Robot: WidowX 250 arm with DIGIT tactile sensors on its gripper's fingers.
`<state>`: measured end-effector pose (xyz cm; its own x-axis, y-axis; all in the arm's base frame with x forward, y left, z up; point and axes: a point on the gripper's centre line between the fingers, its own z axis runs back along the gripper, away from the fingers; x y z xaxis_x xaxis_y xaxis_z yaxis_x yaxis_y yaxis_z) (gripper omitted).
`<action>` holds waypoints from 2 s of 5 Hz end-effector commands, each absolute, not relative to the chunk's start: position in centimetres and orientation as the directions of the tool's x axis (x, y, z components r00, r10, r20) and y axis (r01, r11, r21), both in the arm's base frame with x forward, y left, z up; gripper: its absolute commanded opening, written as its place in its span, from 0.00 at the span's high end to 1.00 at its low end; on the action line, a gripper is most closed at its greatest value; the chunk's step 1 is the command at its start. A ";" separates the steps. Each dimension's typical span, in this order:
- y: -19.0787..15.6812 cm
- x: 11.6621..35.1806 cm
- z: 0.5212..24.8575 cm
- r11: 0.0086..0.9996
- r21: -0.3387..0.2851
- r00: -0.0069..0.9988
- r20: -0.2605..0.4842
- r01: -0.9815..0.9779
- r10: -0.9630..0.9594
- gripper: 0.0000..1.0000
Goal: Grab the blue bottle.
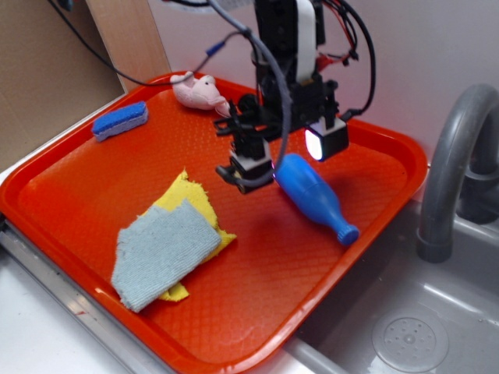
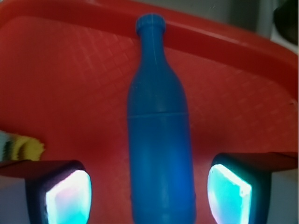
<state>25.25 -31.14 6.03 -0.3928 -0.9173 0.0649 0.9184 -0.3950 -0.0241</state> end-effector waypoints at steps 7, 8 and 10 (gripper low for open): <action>-20.0 19.8 22.2 0.655 0.034 0.652 0.077 0.755 -0.754 1.00; -18.0 19.3 25.3 0.822 0.022 0.816 0.114 0.569 -0.567 1.00; -17.1 18.6 27.6 0.980 0.093 0.972 0.139 0.178 -0.190 1.00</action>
